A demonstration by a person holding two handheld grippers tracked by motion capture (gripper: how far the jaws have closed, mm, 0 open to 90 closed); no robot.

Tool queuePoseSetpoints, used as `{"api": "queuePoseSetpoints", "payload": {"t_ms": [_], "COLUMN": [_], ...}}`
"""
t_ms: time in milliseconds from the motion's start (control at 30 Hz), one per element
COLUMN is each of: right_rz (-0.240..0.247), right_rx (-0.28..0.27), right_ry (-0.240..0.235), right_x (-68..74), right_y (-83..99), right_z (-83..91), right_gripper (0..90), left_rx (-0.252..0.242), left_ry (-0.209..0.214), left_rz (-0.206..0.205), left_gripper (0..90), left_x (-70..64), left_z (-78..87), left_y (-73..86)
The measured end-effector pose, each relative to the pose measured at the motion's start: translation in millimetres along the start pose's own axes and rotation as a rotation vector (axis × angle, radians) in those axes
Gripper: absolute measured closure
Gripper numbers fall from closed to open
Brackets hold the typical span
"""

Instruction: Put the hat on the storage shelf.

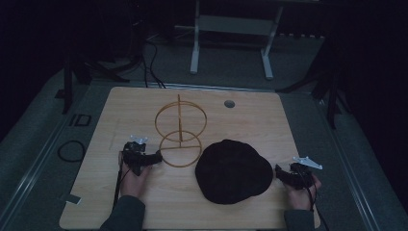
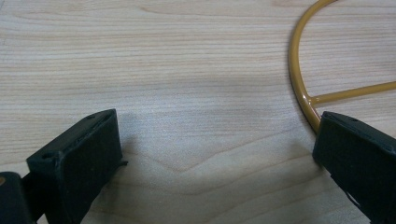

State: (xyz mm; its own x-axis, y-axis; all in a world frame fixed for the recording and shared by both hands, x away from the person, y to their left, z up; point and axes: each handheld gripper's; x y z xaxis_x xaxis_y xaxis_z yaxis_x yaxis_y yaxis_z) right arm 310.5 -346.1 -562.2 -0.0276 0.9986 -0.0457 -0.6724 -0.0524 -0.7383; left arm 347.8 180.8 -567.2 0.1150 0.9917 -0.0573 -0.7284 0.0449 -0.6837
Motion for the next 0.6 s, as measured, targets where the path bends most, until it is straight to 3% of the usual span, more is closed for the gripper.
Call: {"api": "queuePoseSetpoints", "payload": {"t_ms": [133, 300, 467, 600], "right_rz": [-0.001, 0.006, 0.028, 0.045], "right_rx": [0.011, 0.018, 0.045, 0.06], "right_ry": [0.002, -0.002, -0.03, -0.09], "right_x": [0.7, 1.6, -0.1, -2.2], "right_y": [-0.4, -0.4, -4.3, -7.0], "right_z": [-0.9, -0.1, 2.9, 7.2], "right_gripper": [17.8, 17.9, 29.4, 38.9], "left_rx": [0.001, 0.001, 0.001, 0.001], "left_ry": [0.001, 0.001, 0.001, 0.001], "left_rz": [-0.001, 0.0, -0.001, -0.001], "left_gripper": [0.7, 0.7, 0.7, 0.7], "left_x": [0.0, 0.0, -0.1, -0.1], "left_z": [0.2, 0.2, 0.2, 0.3], "left_y": [0.1, 0.2, 0.2, 0.2]}}
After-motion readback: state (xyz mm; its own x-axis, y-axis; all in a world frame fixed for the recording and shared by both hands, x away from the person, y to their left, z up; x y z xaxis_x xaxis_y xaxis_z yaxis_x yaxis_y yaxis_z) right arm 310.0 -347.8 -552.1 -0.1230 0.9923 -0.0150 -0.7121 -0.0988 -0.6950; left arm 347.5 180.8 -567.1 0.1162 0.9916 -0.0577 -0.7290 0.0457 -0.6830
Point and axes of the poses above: each handheld gripper's, and its own axes: z roughly backward along the jaws, y roughly out of its underside, x roughly to its left, and after that the axes turned 4 degrees about y, right-handed
